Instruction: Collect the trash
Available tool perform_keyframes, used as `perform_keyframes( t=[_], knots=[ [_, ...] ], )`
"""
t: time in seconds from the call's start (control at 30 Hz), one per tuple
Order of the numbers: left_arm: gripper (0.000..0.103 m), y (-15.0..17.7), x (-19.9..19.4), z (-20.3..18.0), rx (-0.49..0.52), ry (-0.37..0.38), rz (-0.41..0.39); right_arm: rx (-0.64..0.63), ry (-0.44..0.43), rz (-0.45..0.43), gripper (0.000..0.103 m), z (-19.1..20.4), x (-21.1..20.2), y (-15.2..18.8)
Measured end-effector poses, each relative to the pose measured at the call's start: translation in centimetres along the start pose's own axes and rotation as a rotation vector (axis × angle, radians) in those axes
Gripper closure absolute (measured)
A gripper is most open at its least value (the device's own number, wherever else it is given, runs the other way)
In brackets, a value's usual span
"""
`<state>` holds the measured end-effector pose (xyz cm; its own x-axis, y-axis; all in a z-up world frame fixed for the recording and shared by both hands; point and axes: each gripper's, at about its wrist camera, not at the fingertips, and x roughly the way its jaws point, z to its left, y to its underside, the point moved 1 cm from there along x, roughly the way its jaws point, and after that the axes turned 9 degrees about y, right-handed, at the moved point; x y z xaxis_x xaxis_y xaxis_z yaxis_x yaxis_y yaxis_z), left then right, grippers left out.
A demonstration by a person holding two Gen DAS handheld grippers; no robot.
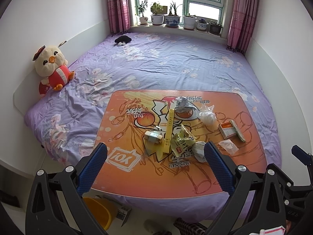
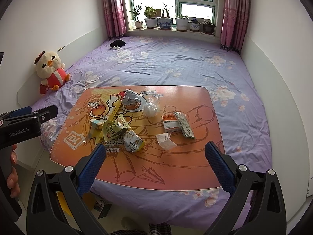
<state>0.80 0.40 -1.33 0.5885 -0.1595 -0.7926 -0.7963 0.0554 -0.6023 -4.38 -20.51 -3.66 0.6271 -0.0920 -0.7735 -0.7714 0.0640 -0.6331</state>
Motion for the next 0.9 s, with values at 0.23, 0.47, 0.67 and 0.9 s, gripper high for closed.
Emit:
perform_keyframes(
  t=[0.23, 0.47, 0.67, 0.9],
  knots=[
    [0.005, -0.14, -0.01, -0.10, -0.002, 0.003, 0.005, -0.002, 0.000, 0.000, 0.003, 0.00, -0.12, -0.08],
    [0.005, -0.01, -0.06, -0.01, -0.005, 0.004, 0.007, -0.001, 0.000, 0.000, 0.003, -0.03, -0.09, -0.05],
    [0.005, 0.03, -0.09, 0.02, -0.005, 0.004, 0.006, -0.001, 0.000, 0.000, 0.003, 0.02, -0.16, 0.01],
    [0.005, 0.03, -0.10, 0.04, -0.004, 0.005, 0.008, 0.000, -0.001, 0.001, 0.003, 0.04, -0.24, -0.02]
  ],
)
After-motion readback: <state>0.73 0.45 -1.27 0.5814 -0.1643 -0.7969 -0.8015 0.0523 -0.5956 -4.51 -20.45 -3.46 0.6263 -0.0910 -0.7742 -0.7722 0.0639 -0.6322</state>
